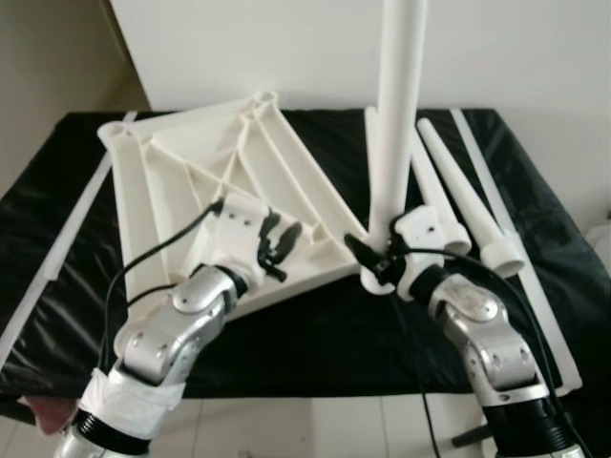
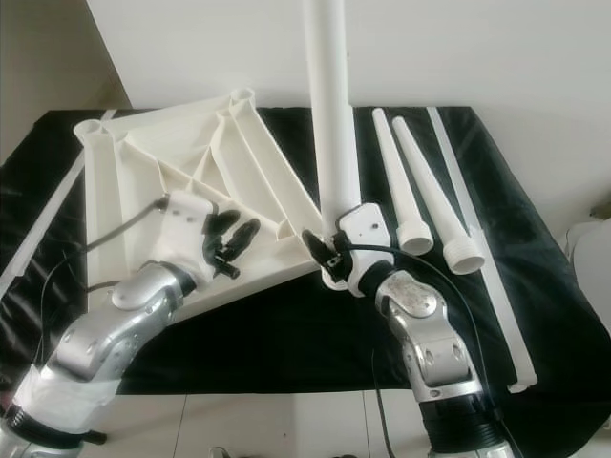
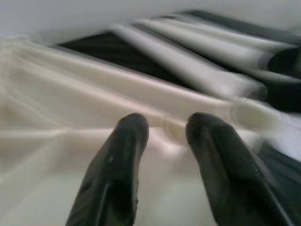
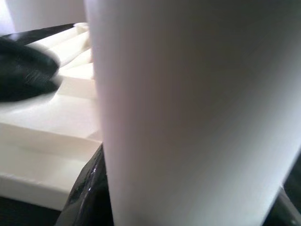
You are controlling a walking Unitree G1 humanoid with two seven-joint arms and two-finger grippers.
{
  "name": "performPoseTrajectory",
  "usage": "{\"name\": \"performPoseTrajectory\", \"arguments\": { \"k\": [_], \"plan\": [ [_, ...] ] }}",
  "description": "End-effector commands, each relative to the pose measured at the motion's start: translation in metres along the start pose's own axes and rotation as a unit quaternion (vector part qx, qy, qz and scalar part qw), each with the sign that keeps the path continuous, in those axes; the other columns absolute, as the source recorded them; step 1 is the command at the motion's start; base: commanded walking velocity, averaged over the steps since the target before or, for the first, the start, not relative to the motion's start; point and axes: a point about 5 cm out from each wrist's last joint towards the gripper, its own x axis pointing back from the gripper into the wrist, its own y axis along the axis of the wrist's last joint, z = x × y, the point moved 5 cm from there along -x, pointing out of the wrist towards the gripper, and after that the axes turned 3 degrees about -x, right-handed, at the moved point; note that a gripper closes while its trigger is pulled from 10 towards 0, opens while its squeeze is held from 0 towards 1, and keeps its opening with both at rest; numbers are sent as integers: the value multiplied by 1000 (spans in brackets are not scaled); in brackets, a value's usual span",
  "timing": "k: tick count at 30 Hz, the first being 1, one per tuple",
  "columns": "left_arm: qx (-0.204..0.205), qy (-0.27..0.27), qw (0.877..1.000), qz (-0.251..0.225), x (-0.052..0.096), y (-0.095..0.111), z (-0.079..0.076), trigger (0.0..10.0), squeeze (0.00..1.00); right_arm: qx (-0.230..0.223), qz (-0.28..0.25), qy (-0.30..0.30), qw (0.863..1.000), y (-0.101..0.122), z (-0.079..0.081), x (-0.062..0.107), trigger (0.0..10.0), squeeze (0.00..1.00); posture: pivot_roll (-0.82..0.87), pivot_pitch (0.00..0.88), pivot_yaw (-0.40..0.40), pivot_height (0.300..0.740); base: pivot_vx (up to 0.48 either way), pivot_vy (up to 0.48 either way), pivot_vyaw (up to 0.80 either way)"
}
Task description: Building children table
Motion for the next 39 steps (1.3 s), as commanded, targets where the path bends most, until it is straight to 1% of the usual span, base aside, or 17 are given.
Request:
{"name": "performPoseTrajectory", "arguments": {
  "k": [1, 8, 12, 15, 18, 19, 20, 23, 25, 29, 30, 31, 33, 34, 35, 36, 39],
  "plan": [
    [-16, -41, 999, -4, -1, 0, -11, 10000, 1000, -6, -10, -3, 1000, 2, 0, -1, 10000, 0, -64, 140, 52, 740, 0, 0, 0],
    [-17, -34, 999, -9, -1, 1, -10, 10000, 1000, -8, -12, -6, 1000, 3, 0, -2, 10000, 0, -64, 141, 51, 740, 0, 0, 0],
    [-26, -27, 999, -18, -2, 3, -7, 10000, 1000, -9, -12, -6, 1000, 3, 0, -2, 10000, 0, -63, 142, 49, 740, 0, 0, 0],
    [-13, -15, 999, -24, -3, 4, -4, 10000, 1000, -8, -12, -5, 1000, 4, 0, -1, 10000, 0, -64, 142, 49, 740, 0, 0, 0],
    [-17, -19, 999, -27, -3, 4, -3, 10000, 1000, -9, -13, -6, 1000, 4, -1, -1, 10000, 0, -64, 143, 50, 740, 0, 0, 0],
    [-21, -12, 999, -26, -4, 3, 0, 10000, 918, -8, -13, -6, 1000, 4, -1, -1, 10000, 0, -63, 144, 49, 740, 0, 0, 0],
    [-24, -2, 999, -27, -4, 4, 4, 10000, 0, -9, -13, -6, 1000, 4, -1, -1, 10000, 0, -63, 145, 49, 740, 0, 0, 0],
    [-25, 29, 999, -32, -5, 5, 15, 10000, 0, -10, -14, -7, 1000, 4, 0, -1, 10000, 0, -63, 146, 50, 740, 0, 0, 0],
    [-26, 36, 998, -33, -5, 6, 18, 10000, 0, -9, -14, -7, 1000, 4, 0, -1, 10000, 0, -62, 146, 49, 740, 0, 0, 0],
    [-24, 91, 995, -43, -3, 8, 36, 10000, 0, -12, -16, -10, 1000, 5, -1, 0, 10000, 0, -64, 148, 51, 740, 0, 0, 0],
    [-24, 91, 995, -43, -3, 8, 36, 10000, 0, -12, -16, -10, 1000, 5, -1, 0, 10000, 0, -64, 148, 51, 740, 0, 0, 0],
    [-26, 115, 992, -47, -2, 8, 44, 10000, 0, -12, -16, -12, 1000, 5, -1, 0, 10000, 0, -65, 149, 51, 740, 0, 0, 0],
    [-24, 124, 991, -49, -2, 9, 47, 10000, 0, -13, -17, -13, 1000, 5, -1, 0, 10000, 0, -65, 149, 51, 740, 0, 0, 0],
    [-18, 133, 990, -54, -1, 9, 49, 10000, 1000, -13, -17, -14, 1000, 5, -1, 0, 10000, 0, -66, 150, 51, 740, 0, 0, 0],
    [-18, 133, 990, -54, -1, 9, 49, 10000, 1000, -13, -17, -14, 1000, 5, -1, 0, 10000, 0, -66, 150, 51, 740, 0, 0, 0],
    [-5, 135, 989, -60, 0, 9, 50, 10000, 1000, -14, -17, -14, 1000, 5, -1, 0, 10000, 0, -66, 150, 51, 740, 0, 0, 0],
    [-10, 145, 987, -63, 2, 11, 52, 10000, 1000, -15, -18, -16, 1000, 6, -1, 0, 10000, 0, -65, 152, 52, 740, 0, 0, 0]
  ]
}}
